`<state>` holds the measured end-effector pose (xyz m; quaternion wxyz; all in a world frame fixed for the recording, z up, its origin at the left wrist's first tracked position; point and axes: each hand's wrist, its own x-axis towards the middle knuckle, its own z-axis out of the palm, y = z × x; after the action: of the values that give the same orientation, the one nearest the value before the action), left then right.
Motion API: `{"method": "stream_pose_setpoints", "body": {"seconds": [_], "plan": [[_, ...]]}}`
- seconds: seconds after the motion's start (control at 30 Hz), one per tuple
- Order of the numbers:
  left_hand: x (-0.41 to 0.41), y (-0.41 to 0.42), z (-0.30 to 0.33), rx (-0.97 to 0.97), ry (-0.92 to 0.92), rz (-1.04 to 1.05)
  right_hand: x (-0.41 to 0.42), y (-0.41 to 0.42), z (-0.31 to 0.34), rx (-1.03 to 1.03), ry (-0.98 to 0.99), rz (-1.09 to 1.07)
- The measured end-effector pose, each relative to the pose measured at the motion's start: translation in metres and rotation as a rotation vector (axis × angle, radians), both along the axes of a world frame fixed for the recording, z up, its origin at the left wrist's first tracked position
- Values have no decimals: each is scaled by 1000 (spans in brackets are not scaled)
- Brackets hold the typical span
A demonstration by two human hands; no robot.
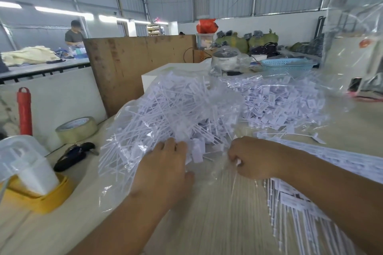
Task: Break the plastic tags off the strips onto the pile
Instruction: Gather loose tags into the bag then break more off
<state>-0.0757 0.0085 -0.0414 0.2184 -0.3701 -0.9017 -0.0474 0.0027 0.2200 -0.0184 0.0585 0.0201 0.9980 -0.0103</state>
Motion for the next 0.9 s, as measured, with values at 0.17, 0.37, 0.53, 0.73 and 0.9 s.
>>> {"method": "stream_pose_setpoints", "body": {"seconds": [0.17,0.37,0.53,0.73,0.9], "plan": [[22,1,5,250,151,-218,4,-9,7,89,-65,73],[24,-2,10,336,80,-192,10,-22,8,258,-65,164],[10,-10,10,358,49,-168,30,-16,29,186,94,153],[9,-13,14,438,-132,-181,29,-23,48,269,284,61],[6,-24,21,731,-213,-301,5,-45,45,349,290,-132]]}}
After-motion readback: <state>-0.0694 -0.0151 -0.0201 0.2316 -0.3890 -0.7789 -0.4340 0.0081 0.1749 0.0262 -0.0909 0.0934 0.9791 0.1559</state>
